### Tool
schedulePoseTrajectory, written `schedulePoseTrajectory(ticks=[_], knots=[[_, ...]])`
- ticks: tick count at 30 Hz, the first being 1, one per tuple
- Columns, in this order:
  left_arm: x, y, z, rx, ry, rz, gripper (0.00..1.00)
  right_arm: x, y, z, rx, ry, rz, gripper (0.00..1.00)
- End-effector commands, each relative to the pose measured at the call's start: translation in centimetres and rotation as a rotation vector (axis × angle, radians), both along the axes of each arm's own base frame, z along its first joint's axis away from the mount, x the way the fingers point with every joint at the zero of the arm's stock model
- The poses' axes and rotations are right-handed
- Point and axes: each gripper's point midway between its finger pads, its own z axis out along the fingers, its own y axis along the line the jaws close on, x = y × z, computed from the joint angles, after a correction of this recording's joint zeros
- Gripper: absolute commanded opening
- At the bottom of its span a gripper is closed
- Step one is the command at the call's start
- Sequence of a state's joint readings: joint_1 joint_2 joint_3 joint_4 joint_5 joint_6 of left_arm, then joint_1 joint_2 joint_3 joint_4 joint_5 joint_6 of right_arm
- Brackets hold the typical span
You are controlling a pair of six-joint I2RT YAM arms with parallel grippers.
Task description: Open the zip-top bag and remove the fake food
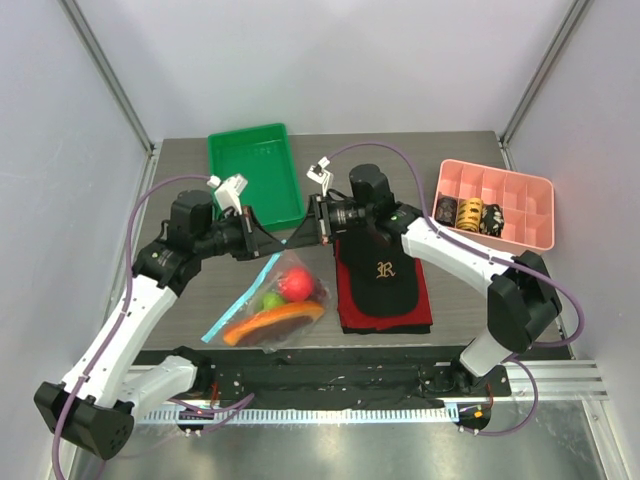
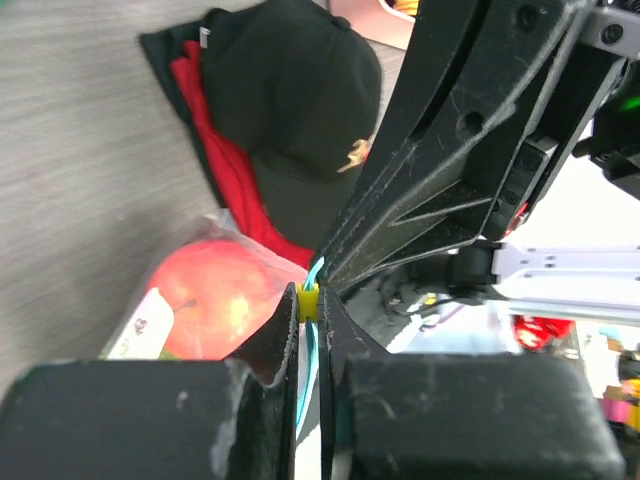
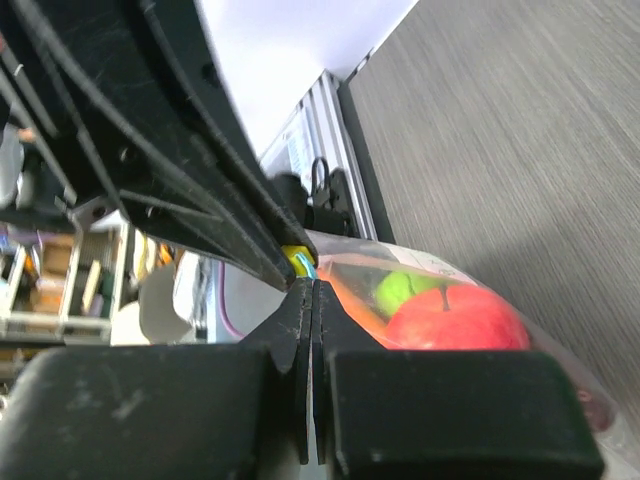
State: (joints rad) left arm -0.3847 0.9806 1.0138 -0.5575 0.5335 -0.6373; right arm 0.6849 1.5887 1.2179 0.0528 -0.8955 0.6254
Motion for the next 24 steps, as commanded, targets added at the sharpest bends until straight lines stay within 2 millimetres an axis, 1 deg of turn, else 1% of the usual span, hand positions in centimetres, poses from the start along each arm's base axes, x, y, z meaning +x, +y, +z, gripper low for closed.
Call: schedulePoseTrajectory(ticks=[1, 2, 3, 4, 5, 6, 7, 8, 9, 10, 11, 12, 13, 14, 15, 16, 17, 18, 19, 20, 21, 23, 24], knots=[[-0.6, 1.1, 0.6, 0.065, -0.041, -0.003, 0.00, 3.9, 0.7, 2.7, 0.083, -0.032, -0.220, 0.01], [-0.7, 1.3, 0.4, 0.080, -0.034, 0.006, 0.00, 4.5, 0.3, 2.4, 0.076, -0.027, -0.265, 0.02], [-1.3, 1.7, -0.1, 0.098, -0.004, 0.011, 0.00, 5.2, 0.2, 2.2, 0.073, -0.022, -0.304, 0.02], [-1.6, 2.0, -0.1, 0.105, -0.002, 0.022, 0.00, 6.1, -0.1, 2.0, 0.067, -0.017, -0.360, 0.02], [-1.7, 2.5, -0.4, 0.121, 0.006, 0.043, 0.00, 6.5, -0.3, 1.7, 0.055, -0.006, -0.381, 0.02], [-2.1, 2.8, -1.1, 0.131, 0.027, 0.058, 0.00, 7.0, -0.5, 1.5, 0.043, -0.007, -0.406, 0.01], [-2.6, 3.2, -1.2, 0.131, 0.025, 0.069, 0.00, 7.8, -0.9, 1.1, 0.028, -0.012, -0.447, 0.02], [-2.9, 3.4, -1.5, 0.138, 0.032, 0.079, 0.00, 8.2, -1.3, 0.5, 0.002, -0.011, -0.471, 0.02], [-3.2, 3.7, -1.8, 0.137, 0.050, 0.097, 0.00, 9.0, -1.9, 0.4, -0.004, -0.010, -0.503, 0.01], [-4.1, 4.2, -2.3, 0.150, 0.073, 0.111, 0.00, 9.7, -2.5, -0.3, -0.018, -0.001, -0.541, 0.02], [-4.4, 4.6, -2.6, 0.159, 0.085, 0.126, 0.00, 10.2, -3.0, -0.6, -0.027, 0.005, -0.563, 0.02], [-4.8, 4.9, -2.7, 0.162, 0.089, 0.136, 0.00, 10.5, -3.2, -0.9, -0.033, 0.007, -0.572, 0.01], [-4.9, 4.7, -2.8, 0.147, 0.085, 0.132, 0.00, 11.0, -3.7, -0.8, -0.029, 0.014, -0.573, 0.01], [-5.0, 4.6, -2.1, 0.117, 0.049, 0.133, 0.00, 10.0, -3.0, 0.0, 0.016, 0.012, -0.476, 0.02], [-5.0, 4.1, -1.6, 0.083, 0.030, 0.114, 0.00, 9.2, -2.6, 0.1, 0.033, 0.019, -0.407, 0.01], [-4.8, 3.8, -1.2, 0.063, 0.015, 0.107, 0.00, 8.6, -2.2, 1.0, 0.049, -0.009, -0.351, 0.04], [-4.0, 3.2, -0.1, 0.030, -0.036, 0.092, 0.00, 5.9, -1.6, 1.1, 0.044, -0.006, -0.203, 0.24], [-4.0, 2.6, 0.4, 0.004, -0.051, 0.064, 0.00, 4.8, -1.3, 1.1, 0.036, -0.068, -0.127, 0.35], [-3.7, 2.3, 0.8, -0.009, -0.064, 0.055, 0.00, 3.2, -0.7, 1.9, 0.041, -0.104, -0.055, 0.45], [-3.2, 2.0, 1.6, -0.025, -0.091, 0.045, 0.00, 1.3, -0.7, 2.2, 0.053, -0.104, 0.033, 0.58], [-3.0, 1.9, 1.8, -0.025, -0.097, 0.041, 0.00, 0.6, -0.8, 2.7, 0.066, -0.136, 0.061, 0.64], [-2.8, 1.8, 2.3, -0.008, -0.124, 0.024, 0.00, -0.9, -0.6, 2.3, 0.055, -0.141, 0.115, 0.70], [-2.4, 1.7, 2.2, 0.001, -0.115, 0.018, 0.00, -1.3, -0.3, 2.1, 0.053, -0.157, 0.130, 0.71]])
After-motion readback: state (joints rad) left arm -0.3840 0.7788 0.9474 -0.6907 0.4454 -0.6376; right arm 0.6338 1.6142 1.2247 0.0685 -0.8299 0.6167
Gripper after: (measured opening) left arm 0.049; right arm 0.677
